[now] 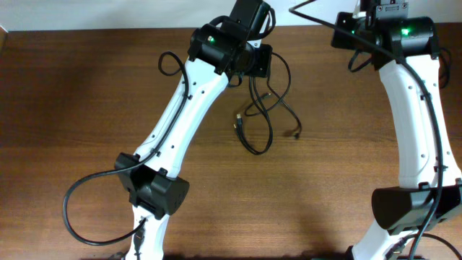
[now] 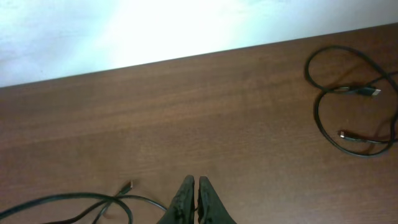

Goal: Untangle cables

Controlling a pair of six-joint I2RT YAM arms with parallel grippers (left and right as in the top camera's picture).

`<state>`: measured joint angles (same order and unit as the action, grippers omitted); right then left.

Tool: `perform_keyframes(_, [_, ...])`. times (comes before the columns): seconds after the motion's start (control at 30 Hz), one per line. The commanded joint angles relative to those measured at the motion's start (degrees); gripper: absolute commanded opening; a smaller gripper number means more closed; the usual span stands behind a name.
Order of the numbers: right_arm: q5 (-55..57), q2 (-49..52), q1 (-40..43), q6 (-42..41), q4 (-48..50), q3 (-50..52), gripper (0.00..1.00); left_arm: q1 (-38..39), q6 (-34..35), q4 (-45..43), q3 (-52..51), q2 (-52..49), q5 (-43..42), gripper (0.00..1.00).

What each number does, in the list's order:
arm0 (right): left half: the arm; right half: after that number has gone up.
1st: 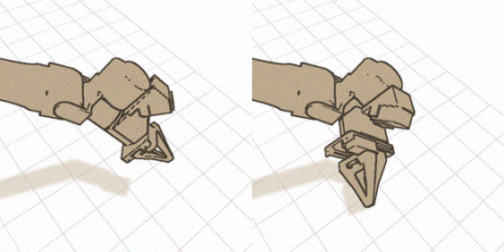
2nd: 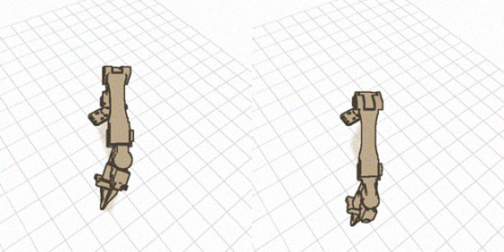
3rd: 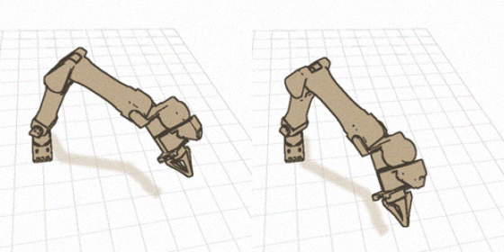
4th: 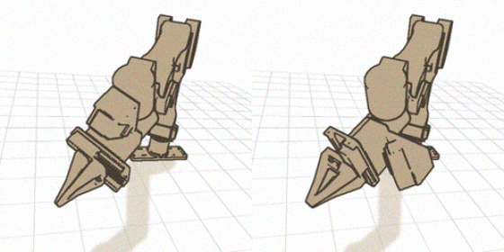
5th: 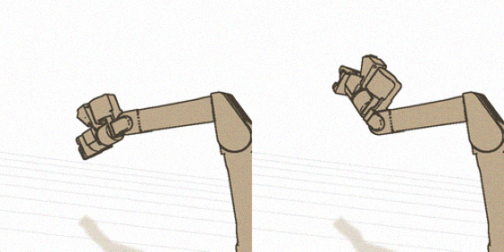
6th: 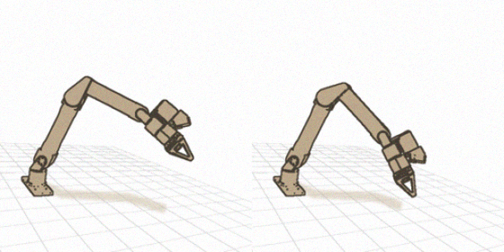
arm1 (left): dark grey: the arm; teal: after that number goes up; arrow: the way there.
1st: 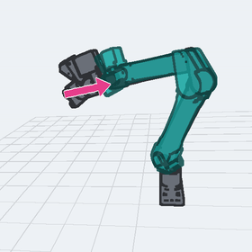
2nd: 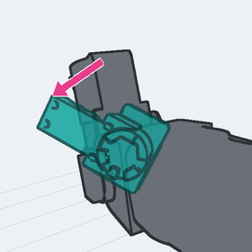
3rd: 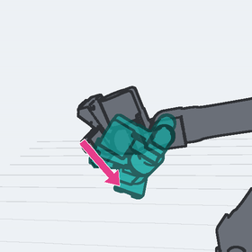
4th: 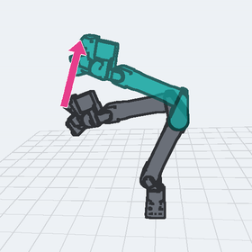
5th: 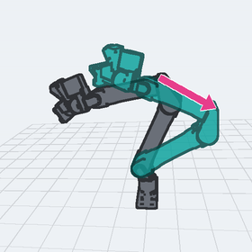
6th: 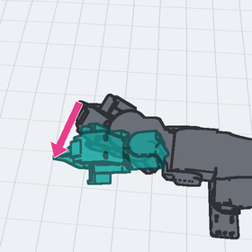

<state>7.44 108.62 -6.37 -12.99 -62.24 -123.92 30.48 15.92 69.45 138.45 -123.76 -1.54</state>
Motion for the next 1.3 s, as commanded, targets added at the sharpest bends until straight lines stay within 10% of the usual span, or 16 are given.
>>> perform_keyframes(0.0, [0.7, -1.7, 0.1, 1.7, -0.1, -1.0, 0.04, -0.4, 0.8, -1.4, 0.7, 0.6, -0.4, 0.13])
perform_keyframes(0.13, [0.7, -1.7, 0.1, 1.7, -0.1, -1.0, 0.04, -0.4, 0.7, -1.5, 1.5, 0.6, -0.4, 0.19])
perform_keyframes(0.17, [0.7, -1.7, 0.1, 1.7, -0.1, -1.0, 0.04, -0.4, 0.7, -1.2, 1.5, 0.6, -0.4, 0.0])
perform_keyframes(0.4, [0.7, -1.7, 0.1, 3.4, -1.1, -1.0, 0.04, -1.0, 0.7, 0.2, 4.8, 1.3, 0.4, 0.0])
perform_keyframes(0.73, [-6.8, -0.9, 0.0, 3.4, -1.9, -1.0, 0.04, -2.6, -0.2, 17.2, 37.5, 2.6, 9.6, 0.0])
perform_keyframes(1.1, [-12.0, 10.3, -7.3, 8.1, -1.2, 0.2, 0.05, -2.6, -0.2, 20.5, 39.6, 2.7, 18.1, 0.0])
perform_keyframes(1.17, [-13.7, 13.3, -8.9, 9.3, -1.0, 0.2, 0.11, -2.9, -0.2, 20.5, 39.6, 2.7, 18.5, 0.0])
perform_keyframes(1.27, [-14.4, 16.9, -11.8, 12.7, 0.5, 0.2, 0.63, -3.5, -0.1, 21.0, 39.6, 2.7, 18.5, 0.0])
